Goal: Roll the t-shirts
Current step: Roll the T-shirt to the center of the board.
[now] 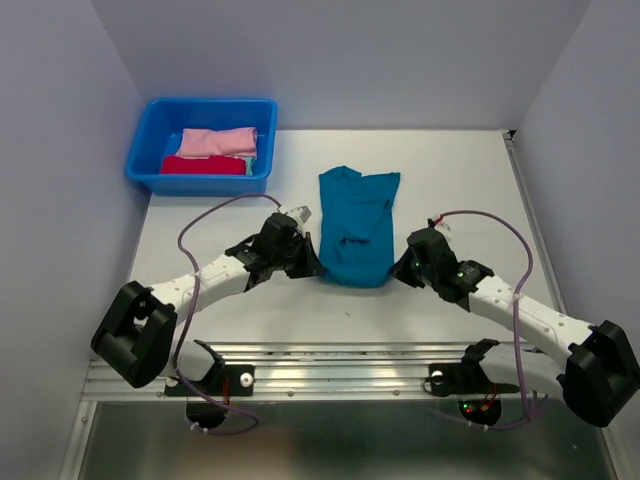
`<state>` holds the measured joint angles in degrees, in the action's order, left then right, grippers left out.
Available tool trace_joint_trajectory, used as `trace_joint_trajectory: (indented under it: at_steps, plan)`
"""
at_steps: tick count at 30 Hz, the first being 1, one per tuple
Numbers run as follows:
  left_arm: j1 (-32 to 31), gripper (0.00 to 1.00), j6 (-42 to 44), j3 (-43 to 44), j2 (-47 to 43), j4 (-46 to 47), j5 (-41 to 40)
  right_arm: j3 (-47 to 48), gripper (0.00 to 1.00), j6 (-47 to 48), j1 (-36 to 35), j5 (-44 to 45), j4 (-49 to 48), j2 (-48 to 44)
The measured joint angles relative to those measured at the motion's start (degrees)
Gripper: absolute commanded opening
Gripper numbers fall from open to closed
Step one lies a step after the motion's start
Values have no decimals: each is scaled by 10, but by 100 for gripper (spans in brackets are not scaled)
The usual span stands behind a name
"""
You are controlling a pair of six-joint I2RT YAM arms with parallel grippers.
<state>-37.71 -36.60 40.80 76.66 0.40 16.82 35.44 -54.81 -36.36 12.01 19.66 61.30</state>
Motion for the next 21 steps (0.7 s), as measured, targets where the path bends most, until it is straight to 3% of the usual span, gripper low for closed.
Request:
trace_joint_trajectory:
  at_steps: [21]
  plan:
    - [57,0,28,141,155,-30,8,114,2,101,97,-2,-20,163]
